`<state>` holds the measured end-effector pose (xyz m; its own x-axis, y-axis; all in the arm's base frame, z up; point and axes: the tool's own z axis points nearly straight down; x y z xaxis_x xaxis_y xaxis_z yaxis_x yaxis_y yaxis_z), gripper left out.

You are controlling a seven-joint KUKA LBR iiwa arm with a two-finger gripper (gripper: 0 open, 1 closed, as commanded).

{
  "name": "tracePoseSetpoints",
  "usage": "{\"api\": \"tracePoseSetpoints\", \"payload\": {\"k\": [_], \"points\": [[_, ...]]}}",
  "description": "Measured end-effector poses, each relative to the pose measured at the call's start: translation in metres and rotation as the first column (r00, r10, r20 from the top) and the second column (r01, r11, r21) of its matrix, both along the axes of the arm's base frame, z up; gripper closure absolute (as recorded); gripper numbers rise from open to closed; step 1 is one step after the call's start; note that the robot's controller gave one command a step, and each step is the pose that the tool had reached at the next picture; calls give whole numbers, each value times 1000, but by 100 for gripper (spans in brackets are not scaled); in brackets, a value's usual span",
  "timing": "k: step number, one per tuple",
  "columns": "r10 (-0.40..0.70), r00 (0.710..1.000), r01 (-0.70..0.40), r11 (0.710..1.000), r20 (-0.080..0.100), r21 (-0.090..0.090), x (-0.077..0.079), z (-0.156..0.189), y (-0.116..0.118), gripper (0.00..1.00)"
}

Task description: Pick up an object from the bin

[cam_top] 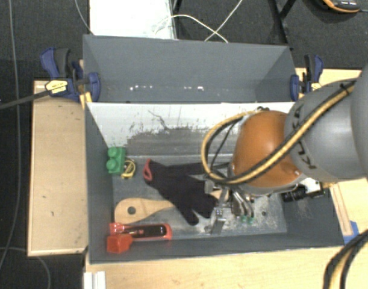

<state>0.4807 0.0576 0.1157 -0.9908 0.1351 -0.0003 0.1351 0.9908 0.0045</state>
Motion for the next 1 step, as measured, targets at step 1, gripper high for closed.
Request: {"api": "tracePoseSetpoints", "payload": {"k": [1], "points": [[-212, 977, 212, 977, 19, 0, 20, 12, -3, 0]]}}
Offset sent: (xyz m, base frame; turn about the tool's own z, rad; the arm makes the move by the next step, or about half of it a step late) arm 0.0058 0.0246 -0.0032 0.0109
